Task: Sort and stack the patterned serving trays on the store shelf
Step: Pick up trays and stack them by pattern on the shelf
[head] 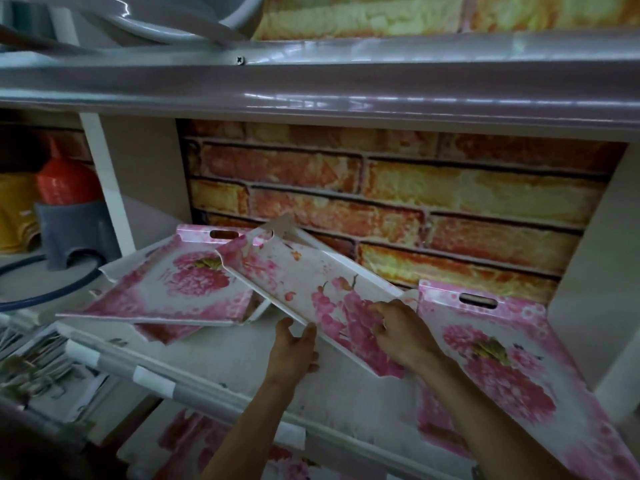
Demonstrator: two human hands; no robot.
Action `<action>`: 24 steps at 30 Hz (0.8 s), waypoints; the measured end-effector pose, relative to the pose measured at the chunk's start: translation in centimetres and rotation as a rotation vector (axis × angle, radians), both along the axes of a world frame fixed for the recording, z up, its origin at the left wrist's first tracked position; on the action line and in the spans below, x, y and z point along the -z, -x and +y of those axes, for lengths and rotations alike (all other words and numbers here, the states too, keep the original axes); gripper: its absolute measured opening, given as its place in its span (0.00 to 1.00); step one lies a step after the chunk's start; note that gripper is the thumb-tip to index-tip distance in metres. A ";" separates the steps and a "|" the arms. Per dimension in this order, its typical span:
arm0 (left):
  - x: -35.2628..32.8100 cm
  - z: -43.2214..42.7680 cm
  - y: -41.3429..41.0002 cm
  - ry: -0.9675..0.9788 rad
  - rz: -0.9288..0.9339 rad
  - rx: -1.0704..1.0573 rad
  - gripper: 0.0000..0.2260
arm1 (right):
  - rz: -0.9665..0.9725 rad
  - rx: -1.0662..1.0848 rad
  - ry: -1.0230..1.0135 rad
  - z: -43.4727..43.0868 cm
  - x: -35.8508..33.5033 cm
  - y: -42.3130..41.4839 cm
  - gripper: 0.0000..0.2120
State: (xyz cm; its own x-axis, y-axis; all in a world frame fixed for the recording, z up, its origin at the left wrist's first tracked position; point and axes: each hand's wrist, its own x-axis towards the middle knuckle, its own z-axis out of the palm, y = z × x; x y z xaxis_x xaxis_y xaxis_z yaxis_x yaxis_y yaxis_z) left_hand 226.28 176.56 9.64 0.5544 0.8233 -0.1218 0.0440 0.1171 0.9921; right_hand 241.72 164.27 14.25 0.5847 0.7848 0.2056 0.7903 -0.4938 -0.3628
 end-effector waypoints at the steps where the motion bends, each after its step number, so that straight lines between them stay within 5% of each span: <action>1: 0.1 0.1 -0.2 0.004 -0.010 0.003 0.21 | -0.001 0.001 0.006 0.4 0.0 -0.3 0.21; 12: 0.7 -0.3 -2.4 -0.023 -0.036 -0.042 0.12 | 0.035 -0.022 0.076 3.4 0.7 -5.2 0.20; 24: 1.7 -1.6 -4.0 -0.057 -0.099 -0.122 0.23 | 0.097 0.016 0.100 6.0 1.8 -10.7 0.27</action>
State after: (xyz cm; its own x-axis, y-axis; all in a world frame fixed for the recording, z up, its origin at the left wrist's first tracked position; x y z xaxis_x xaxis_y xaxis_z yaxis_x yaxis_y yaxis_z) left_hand 230.25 174.91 7.95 0.4565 0.8894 -0.0225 -0.0655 0.0588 0.9961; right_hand 252.37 170.27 12.41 0.6108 0.7888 0.0686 0.7457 -0.5439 -0.3849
